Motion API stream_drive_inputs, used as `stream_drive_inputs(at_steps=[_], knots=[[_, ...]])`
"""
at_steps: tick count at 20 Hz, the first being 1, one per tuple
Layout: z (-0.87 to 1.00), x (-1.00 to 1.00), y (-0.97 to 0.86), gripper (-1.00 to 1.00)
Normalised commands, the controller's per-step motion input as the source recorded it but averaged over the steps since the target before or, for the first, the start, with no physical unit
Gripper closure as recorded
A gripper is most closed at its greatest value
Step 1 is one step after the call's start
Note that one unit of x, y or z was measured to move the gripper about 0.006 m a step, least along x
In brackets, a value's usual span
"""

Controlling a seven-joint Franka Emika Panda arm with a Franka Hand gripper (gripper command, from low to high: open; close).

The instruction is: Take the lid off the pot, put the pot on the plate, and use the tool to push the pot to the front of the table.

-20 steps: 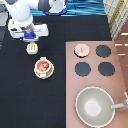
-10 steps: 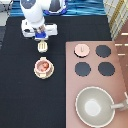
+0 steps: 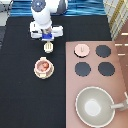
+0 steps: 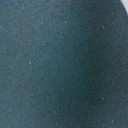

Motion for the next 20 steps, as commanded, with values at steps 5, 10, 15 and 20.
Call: stream_drive_inputs(at_steps=[5,10,15,20], knots=[[-0.13,0.64,-0.26,1.0],[-0.18,0.7,-0.3,1.0],[-0.08,0.81,-0.15,1.0],[0.11,0.98,0.0,1.0]])
